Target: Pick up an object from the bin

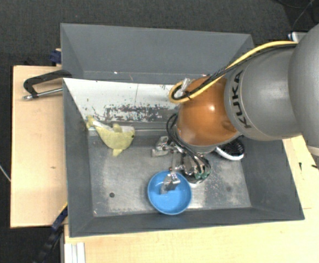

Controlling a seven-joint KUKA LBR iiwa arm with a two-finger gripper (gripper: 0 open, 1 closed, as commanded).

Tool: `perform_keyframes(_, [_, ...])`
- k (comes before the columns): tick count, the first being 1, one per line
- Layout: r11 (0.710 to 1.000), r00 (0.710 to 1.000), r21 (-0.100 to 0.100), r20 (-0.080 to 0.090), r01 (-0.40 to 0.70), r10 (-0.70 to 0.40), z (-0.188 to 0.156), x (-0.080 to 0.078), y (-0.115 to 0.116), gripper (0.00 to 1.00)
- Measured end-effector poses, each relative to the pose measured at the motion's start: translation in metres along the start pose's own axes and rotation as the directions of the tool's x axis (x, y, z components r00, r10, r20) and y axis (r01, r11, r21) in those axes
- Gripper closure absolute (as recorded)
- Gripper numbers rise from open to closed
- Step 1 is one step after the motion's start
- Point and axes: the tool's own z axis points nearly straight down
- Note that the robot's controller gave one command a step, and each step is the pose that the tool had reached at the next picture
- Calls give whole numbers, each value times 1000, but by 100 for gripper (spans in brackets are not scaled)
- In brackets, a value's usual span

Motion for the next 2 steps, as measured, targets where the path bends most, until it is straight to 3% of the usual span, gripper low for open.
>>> perform_keyframes(1, [999, 999, 1, -8, -34, 34, -20, 19, -6, 0])
perform_keyframes(2, [995, 995, 1, -9, -99, 99, -19, 28, -11, 0])
